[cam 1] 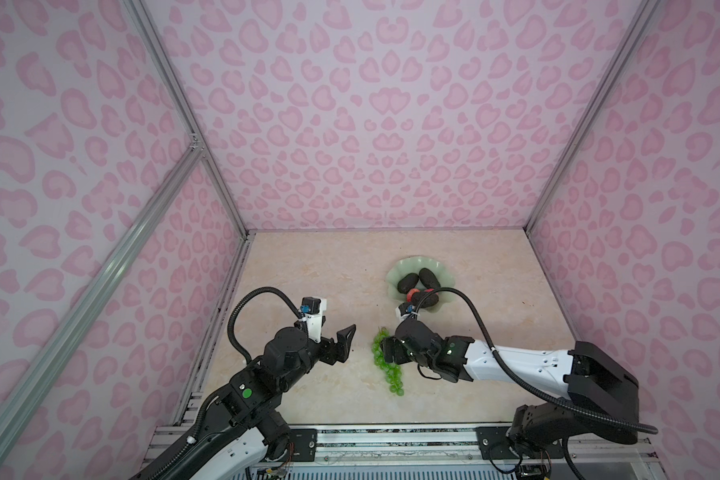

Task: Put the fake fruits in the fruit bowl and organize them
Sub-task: 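Lower the right gripper onto the green grapes and grasp the bunch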

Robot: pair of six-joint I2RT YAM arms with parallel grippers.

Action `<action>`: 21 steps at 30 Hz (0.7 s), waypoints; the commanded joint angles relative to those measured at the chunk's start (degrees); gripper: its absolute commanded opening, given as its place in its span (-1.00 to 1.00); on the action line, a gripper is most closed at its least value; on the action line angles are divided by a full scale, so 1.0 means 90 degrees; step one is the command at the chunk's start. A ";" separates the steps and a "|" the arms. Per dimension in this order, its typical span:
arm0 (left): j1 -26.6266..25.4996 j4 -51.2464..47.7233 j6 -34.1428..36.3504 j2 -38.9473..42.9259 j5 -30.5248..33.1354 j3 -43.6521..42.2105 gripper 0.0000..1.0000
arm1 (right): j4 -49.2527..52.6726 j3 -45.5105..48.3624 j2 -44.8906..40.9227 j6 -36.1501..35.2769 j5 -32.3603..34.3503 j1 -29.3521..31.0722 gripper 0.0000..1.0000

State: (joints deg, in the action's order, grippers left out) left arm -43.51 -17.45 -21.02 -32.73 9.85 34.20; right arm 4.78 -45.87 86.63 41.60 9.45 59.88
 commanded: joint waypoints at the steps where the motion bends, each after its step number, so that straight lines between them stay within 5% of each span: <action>1: 0.0004 0.0013 -0.0081 0.0050 0.0039 -0.0047 0.84 | -0.0505 -0.0012 0.0412 0.0391 0.0304 0.0090 0.82; 7: 0.0007 -0.0019 -0.0121 0.0136 -0.0039 -0.0088 0.84 | -0.0460 -0.0255 0.1106 0.0763 0.0362 0.0100 0.71; 15: 0.0007 -0.0018 -0.0111 0.0138 -0.0032 -0.0089 0.84 | -0.0657 -0.0320 0.1342 0.0856 0.0307 0.0095 0.00; 21: 0.0008 0.0043 -0.0097 0.0073 -0.0066 -0.0074 0.84 | -0.1038 -0.0080 0.0941 0.0895 0.0295 0.0075 -0.23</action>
State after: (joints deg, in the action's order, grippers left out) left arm -43.51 -17.91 -21.85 -31.88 9.39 33.47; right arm -3.44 -47.46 96.33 48.95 11.14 60.75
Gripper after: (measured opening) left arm 0.920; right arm 0.387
